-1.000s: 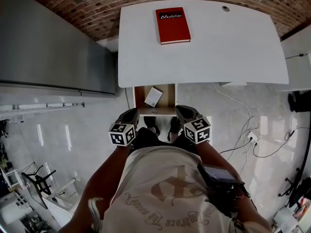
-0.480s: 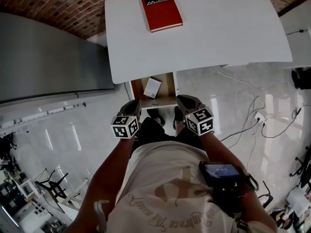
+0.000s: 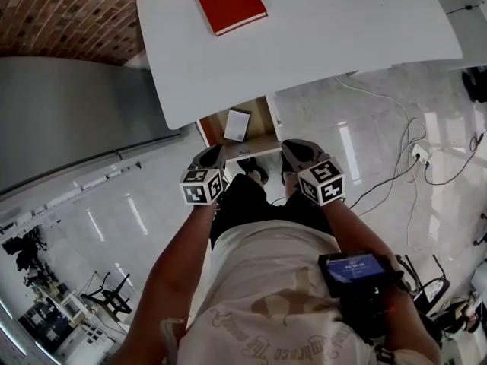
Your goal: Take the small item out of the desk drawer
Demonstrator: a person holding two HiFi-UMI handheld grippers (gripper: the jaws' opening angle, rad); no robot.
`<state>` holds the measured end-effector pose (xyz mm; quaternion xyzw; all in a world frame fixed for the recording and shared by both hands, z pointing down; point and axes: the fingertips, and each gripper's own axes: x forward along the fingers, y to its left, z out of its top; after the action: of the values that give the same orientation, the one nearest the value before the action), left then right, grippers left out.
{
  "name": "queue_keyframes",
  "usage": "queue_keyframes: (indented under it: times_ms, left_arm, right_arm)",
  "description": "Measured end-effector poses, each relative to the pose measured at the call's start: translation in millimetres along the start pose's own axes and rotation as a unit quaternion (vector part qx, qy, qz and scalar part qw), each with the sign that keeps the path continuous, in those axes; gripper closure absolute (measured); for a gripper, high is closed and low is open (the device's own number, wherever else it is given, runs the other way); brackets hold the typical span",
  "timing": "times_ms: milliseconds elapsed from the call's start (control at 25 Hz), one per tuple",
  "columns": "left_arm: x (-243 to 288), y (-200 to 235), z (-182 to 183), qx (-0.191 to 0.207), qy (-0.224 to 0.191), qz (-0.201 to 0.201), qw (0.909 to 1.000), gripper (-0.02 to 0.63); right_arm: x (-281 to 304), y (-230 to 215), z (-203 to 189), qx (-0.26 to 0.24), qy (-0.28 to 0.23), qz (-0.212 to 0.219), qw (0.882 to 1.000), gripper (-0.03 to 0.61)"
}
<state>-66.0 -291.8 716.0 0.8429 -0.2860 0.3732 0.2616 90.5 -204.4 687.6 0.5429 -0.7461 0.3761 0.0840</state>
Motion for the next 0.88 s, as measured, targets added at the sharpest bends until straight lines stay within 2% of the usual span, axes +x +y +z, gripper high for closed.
queue_keyframes:
  times_ms: [240, 440, 720, 880]
  left_arm:
    - [18, -5, -8, 0.011, 0.018, -0.008, 0.9997, 0.592]
    - [35, -8, -12, 0.014, 0.030, -0.012, 0.9994, 0.555]
    - [54, -8, -19, 0.025, 0.051, -0.016, 0.9983, 0.442]
    - [61, -3, -27, 0.027, 0.064, -0.015, 0.9975, 0.407]
  right_arm:
    - [-1, -10, -15, 0.015, 0.002, -0.009, 1.000, 0.572]
    - [1, -21, -25, 0.027, 0.004, -0.016, 1.000, 0.572]
    - [8, -30, -32, 0.029, 0.007, -0.019, 0.999, 0.572]
    - [10, -30, -35, 0.033, 0.007, -0.019, 0.999, 0.572]
